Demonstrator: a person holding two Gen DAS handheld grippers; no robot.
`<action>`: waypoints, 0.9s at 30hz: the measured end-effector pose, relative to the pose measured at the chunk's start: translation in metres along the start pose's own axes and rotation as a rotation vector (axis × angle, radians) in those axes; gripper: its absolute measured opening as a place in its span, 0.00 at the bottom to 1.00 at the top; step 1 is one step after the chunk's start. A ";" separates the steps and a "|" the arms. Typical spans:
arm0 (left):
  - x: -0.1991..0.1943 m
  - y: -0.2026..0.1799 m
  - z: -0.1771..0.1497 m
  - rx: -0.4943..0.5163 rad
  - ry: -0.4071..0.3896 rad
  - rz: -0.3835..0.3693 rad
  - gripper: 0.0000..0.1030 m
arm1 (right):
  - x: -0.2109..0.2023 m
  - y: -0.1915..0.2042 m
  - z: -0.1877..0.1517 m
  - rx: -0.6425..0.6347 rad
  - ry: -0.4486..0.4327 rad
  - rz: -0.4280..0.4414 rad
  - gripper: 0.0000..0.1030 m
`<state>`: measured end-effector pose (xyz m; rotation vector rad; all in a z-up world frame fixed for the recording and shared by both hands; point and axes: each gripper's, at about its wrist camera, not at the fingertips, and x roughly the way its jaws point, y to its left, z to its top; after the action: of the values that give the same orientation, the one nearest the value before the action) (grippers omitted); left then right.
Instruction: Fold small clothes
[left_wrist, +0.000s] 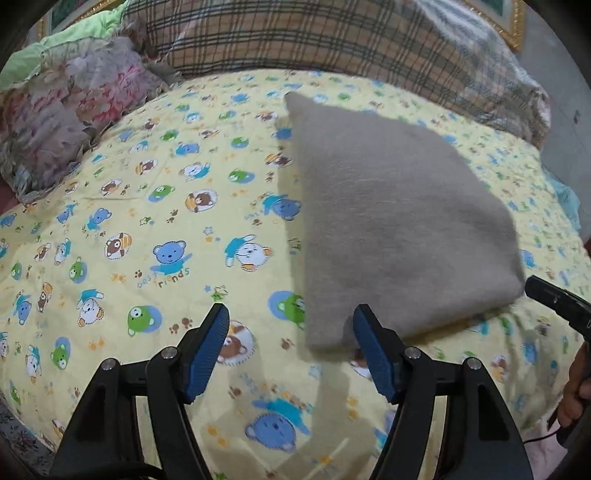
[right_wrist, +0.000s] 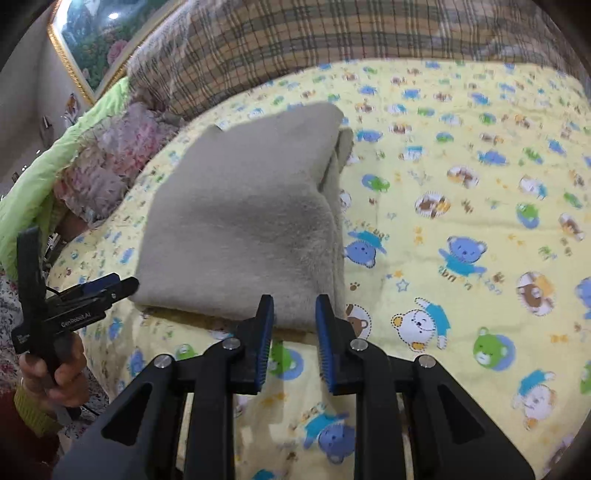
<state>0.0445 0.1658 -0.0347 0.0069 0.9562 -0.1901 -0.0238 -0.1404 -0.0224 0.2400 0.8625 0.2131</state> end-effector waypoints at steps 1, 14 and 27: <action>-0.005 0.000 -0.002 -0.005 -0.005 -0.017 0.68 | -0.009 0.003 -0.001 -0.006 -0.021 0.006 0.24; -0.042 -0.004 -0.071 -0.103 -0.061 0.004 0.81 | -0.048 0.024 -0.045 -0.040 -0.092 -0.010 0.63; -0.086 -0.024 -0.064 -0.026 -0.307 0.128 0.90 | -0.077 0.045 -0.063 -0.131 -0.334 -0.094 1.00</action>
<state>-0.0595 0.1611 0.0006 0.0141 0.6496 -0.0577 -0.1246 -0.1117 0.0070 0.1071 0.5250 0.1358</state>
